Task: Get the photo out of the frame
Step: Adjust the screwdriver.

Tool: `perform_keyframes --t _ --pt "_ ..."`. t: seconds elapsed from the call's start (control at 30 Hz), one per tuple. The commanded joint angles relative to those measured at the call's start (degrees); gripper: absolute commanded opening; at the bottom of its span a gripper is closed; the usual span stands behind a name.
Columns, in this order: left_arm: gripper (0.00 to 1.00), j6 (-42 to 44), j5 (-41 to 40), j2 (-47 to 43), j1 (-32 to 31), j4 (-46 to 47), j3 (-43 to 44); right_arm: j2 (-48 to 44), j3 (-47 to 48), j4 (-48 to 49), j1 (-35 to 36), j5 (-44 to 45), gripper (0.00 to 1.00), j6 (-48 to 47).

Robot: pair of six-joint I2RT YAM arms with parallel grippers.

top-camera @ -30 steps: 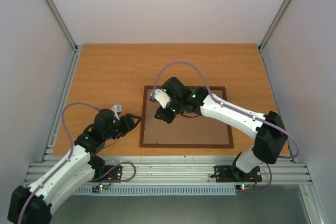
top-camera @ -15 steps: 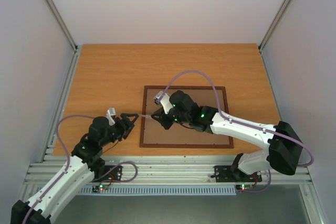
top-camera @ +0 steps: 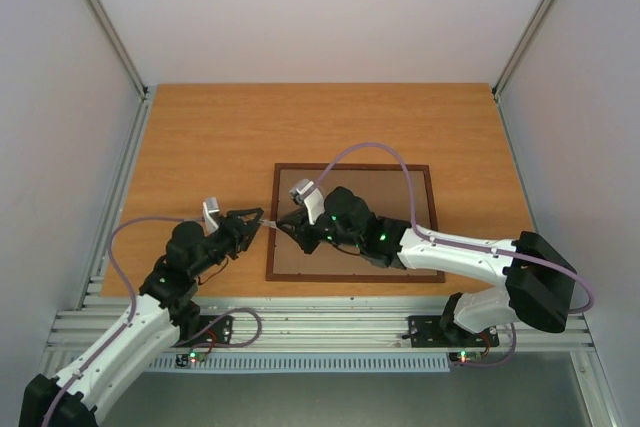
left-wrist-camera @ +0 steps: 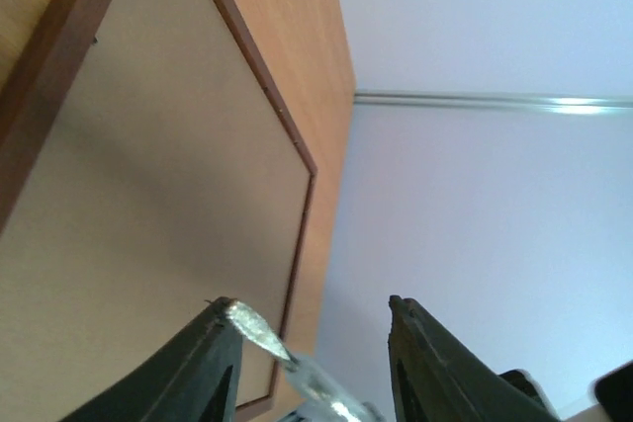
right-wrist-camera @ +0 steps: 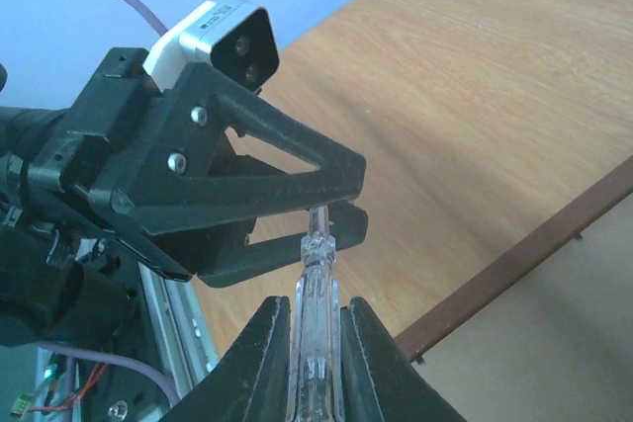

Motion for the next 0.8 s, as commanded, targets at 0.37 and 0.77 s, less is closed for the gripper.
perform_keyframes --t 0.37,0.77 --pt "0.0 -0.53 -3.24 -3.85 -0.19 2.97 -0.9 -0.26 0.03 1.41 1.03 -0.74 0.1 3.09" --pt "0.01 2.02 -1.74 -3.47 -0.21 -2.84 1.25 7.05 18.45 -33.44 1.03 -2.08 0.4 -9.42"
